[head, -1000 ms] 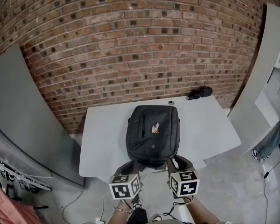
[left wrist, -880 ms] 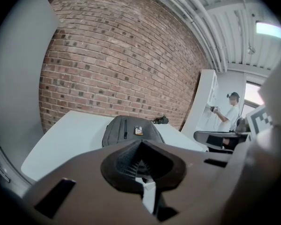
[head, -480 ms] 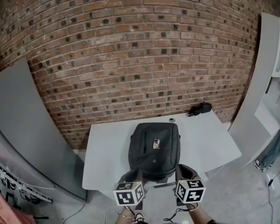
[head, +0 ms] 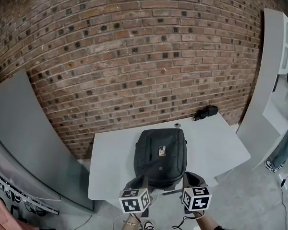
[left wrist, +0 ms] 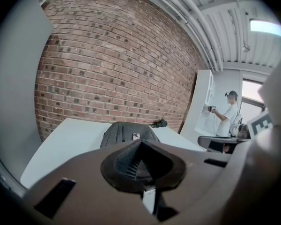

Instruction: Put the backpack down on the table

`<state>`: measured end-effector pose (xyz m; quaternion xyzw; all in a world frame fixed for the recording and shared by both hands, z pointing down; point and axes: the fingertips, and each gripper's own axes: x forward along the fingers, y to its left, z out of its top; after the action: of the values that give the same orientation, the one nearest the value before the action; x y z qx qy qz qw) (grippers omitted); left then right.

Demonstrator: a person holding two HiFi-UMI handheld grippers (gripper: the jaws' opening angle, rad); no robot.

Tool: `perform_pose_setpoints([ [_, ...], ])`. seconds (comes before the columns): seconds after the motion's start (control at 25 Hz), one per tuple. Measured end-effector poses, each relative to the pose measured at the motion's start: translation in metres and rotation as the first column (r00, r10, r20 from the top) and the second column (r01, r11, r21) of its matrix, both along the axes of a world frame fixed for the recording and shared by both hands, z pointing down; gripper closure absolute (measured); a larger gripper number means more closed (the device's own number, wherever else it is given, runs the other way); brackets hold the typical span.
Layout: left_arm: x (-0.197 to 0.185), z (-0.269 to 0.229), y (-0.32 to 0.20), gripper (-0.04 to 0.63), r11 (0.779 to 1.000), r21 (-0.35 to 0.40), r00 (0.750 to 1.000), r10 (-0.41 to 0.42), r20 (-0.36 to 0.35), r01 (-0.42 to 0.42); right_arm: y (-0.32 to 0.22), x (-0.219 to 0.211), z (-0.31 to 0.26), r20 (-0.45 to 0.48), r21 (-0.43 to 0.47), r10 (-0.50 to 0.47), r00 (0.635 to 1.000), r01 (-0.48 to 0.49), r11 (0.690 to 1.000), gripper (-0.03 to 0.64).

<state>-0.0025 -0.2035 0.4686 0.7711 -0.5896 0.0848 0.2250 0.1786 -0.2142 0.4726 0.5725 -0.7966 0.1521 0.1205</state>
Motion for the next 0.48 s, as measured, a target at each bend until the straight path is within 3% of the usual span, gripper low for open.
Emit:
perform_pose_setpoints([
  [0.48, -0.0067, 0.0040, 0.0019, 0.583, 1.000, -0.006, 1.000, -0.001, 0.002, 0.001, -0.0003, -0.0037, 0.0010, -0.014, -0.008, 0.002, 1.000, -0.002, 1.000, 0.586],
])
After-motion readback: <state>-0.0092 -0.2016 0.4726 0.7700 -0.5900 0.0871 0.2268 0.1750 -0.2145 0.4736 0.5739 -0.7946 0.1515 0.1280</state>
